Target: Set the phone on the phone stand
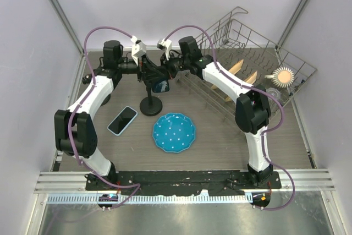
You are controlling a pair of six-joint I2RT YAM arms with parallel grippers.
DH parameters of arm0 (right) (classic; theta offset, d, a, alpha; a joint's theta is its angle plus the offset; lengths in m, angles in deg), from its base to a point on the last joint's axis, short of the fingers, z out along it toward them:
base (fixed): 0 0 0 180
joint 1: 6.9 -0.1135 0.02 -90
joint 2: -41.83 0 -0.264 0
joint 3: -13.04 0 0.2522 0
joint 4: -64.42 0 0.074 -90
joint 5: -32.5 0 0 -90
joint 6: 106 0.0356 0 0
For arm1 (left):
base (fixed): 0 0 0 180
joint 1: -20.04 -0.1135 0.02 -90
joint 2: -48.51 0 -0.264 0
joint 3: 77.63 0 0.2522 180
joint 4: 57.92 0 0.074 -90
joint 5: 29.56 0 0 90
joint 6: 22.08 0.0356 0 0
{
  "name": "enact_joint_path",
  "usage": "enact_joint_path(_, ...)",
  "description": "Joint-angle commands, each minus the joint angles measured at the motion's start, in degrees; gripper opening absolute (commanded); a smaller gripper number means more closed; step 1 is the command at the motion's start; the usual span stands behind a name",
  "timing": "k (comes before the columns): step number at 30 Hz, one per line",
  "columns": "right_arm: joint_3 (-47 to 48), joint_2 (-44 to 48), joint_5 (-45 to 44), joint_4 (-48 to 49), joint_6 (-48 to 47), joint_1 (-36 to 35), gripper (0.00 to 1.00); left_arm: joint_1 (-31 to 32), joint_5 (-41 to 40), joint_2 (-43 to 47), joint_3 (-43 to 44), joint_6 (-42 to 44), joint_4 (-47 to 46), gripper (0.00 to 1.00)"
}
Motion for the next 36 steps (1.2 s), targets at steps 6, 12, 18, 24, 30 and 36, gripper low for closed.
enact_joint_path(6, -7.1, 5.1, -8.9, 16.0, 12.2, -0.1, 0.01, -2.0, -13.6, 7.0, -8.0, -1.7, -9.4, 0.0)
enact_joint_path(12, -23.4, 13.1, -46.4, 30.9, 19.2, -4.9, 0.0, 2.6, -47.9, 18.2, -22.5, -6.9, -23.4, 0.0)
enact_joint_path(18, -25.6, 13.5, -77.5, 32.8, 18.8, -14.4, 0.0, 15.1, -94.9, 20.8, -25.6, -9.2, -20.6, 0.0)
enact_joint_path(24, -27.7, 13.7, -87.8, 35.4, 19.0, -21.5, 0.0, 15.5, -104.0, 20.2, -27.4, -14.9, -20.9, 0.0)
enact_joint_path(30, -32.1, 18.4, -83.6, 40.2, 18.7, -24.6, 0.0, 14.8, -99.3, 21.1, -29.0, -19.9, -19.0, 0.0)
enact_joint_path(36, -34.2, 24.7, -75.1, 37.6, 24.0, -25.6, 0.0, 14.8, -97.4, 21.6, -30.5, -17.9, -18.8, 0.0)
